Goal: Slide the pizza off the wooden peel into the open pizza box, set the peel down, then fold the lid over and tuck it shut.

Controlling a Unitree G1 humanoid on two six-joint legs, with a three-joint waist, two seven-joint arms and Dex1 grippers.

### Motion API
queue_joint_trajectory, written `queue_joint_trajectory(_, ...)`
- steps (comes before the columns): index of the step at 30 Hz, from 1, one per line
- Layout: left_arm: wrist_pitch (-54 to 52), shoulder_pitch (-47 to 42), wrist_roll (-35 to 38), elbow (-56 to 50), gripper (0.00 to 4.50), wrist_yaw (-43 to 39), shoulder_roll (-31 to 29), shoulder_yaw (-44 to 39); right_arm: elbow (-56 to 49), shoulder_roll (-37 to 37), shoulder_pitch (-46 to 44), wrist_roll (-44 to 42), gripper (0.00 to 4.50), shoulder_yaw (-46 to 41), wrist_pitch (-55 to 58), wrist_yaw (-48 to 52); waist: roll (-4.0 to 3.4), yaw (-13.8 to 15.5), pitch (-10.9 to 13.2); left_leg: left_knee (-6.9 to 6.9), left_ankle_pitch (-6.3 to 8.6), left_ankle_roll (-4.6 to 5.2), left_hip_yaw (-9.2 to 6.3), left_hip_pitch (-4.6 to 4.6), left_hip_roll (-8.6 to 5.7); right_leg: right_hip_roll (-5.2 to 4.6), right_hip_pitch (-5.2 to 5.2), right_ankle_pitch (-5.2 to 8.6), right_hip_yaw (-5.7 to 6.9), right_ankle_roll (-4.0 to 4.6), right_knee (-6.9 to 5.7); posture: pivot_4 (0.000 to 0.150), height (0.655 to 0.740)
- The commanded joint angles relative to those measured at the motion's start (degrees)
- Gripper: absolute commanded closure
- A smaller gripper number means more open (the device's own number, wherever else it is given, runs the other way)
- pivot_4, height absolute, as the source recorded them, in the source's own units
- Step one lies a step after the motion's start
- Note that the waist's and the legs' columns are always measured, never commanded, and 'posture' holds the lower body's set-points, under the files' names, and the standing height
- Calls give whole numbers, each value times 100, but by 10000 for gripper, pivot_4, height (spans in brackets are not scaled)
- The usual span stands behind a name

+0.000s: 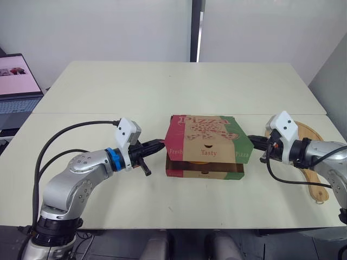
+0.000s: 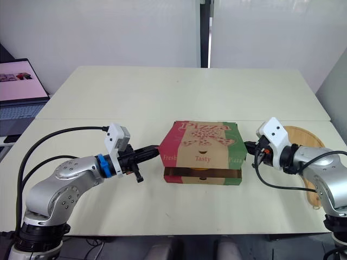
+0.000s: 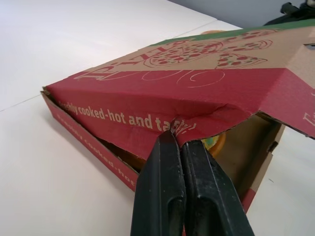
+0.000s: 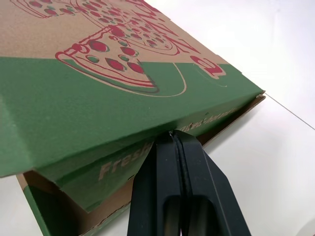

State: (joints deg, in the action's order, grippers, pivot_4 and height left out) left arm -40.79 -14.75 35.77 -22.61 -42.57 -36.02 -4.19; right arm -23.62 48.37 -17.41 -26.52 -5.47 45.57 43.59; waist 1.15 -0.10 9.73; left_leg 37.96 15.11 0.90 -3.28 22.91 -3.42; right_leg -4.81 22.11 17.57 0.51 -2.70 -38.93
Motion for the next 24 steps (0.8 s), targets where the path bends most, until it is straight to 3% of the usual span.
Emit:
queue_joint_trajectory(1, 62, -15, 89, -188, 43095, -211, -105, 10, -196, -24, -143, -60, 44923, -19, -34, -7, 0, 0, 0, 0, 0, 0, 0, 0, 0, 0, 0, 0, 0, 0, 0, 1500, 7281)
queue_joint_trajectory(6, 173, 203, 10, -201, 31722, -521, -411, -79, -183, -37, -168, -47, 45000, -16, -32, -33, 0, -5, 0, 0, 0, 0, 0, 0, 0, 0, 1, 0, 0, 0, 0, 1500, 7281)
queue_joint_trajectory(17, 35, 86, 387, 571, 31722, -1883, -1703, -529, -75, -54, -262, 1, 45000, 47, -110, 3, -4, -8, 2, -6, 1, 2, 0, 1, 2, -1, 6, 2, 0, 3, 1, 1500, 7281)
queue_joint_trajectory(22, 14, -529, 359, 1226, 43341, -1888, -1590, -456, -26, -48, -303, 27, 45000, 92, -143, 53, -2, -2, 2, -4, 2, 4, -2, 3, 1, -1, 6, 2, 3, 3, 1, 1500, 7281)
queue_joint_trajectory(24, 82, -723, 284, 1383, 44485, -1897, -1502, -349, -4, -41, -316, 37, 45000, 112, -152, 74, -3, -8, 2, -4, 2, 4, -2, 3, 1, -1, 6, 2, 4, 3, 1, 1500, 7281)
